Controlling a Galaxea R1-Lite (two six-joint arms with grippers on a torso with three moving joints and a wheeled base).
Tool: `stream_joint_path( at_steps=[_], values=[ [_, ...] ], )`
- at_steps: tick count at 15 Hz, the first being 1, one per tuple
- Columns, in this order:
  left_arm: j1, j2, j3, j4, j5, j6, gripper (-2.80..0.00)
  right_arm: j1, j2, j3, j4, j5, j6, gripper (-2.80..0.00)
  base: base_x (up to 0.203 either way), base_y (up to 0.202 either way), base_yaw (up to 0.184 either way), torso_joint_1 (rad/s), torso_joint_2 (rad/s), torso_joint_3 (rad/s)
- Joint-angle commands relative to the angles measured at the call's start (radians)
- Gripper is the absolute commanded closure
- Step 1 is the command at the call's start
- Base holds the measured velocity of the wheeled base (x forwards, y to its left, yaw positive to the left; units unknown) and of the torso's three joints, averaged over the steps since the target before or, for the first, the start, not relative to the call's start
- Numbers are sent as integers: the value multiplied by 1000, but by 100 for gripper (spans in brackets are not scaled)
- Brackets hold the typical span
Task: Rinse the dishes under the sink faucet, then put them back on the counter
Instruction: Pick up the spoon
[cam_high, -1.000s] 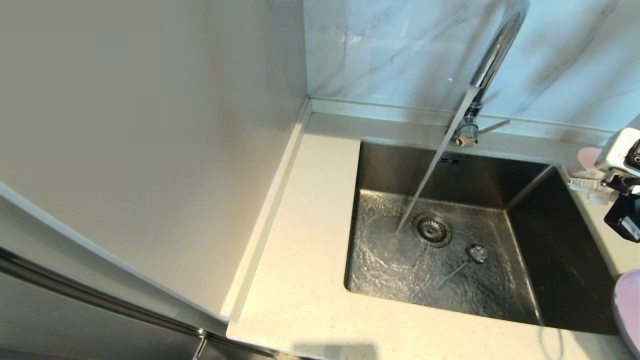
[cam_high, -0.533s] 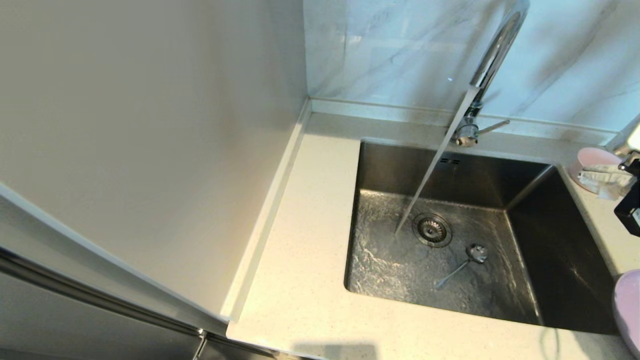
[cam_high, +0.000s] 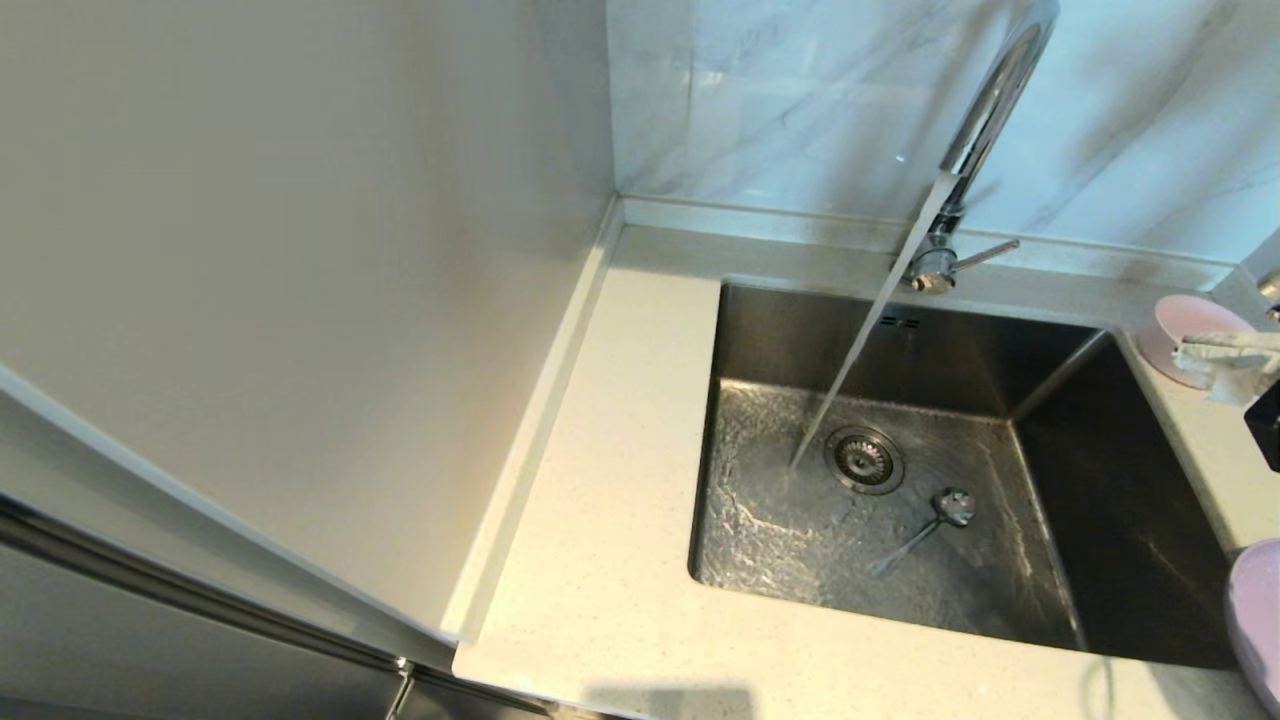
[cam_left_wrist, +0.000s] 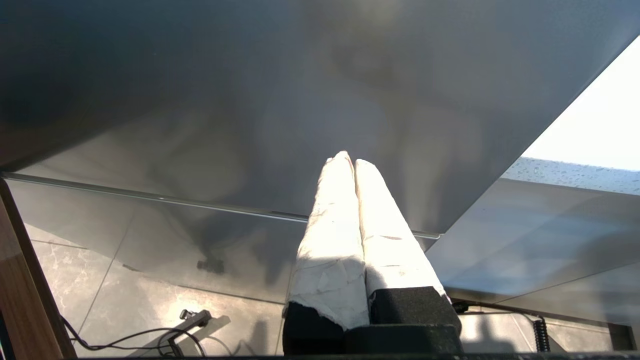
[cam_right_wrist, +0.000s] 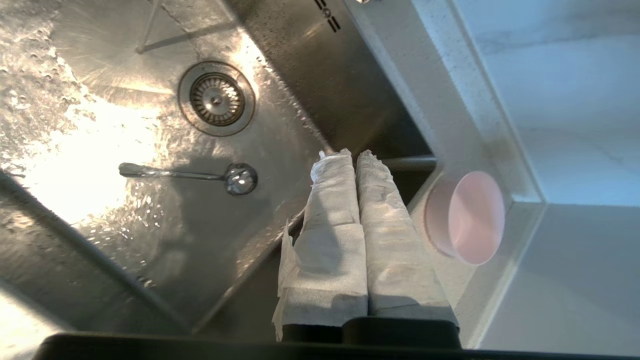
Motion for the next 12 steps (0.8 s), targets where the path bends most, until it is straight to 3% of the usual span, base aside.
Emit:
stream_joint_path(
  at_steps=[1,7,10,12],
  values=[
    [0,0,0,0,0,0,0,0,-36,-4,34,1,10,0,0,0,0,0,0,0],
    [0,0,0,0,0,0,0,0,-135,-31,111,-29,16,0,0,0,0,0,0,0],
    [0,0,0,0,0,0,0,-4,-171,-187,353,-93,51,0,0,0,0,0,0,0],
    [0,0,0,0,0,0,0,-6,-179,-343,600,-134,99,0,0,0,0,0,0,0]
  ],
)
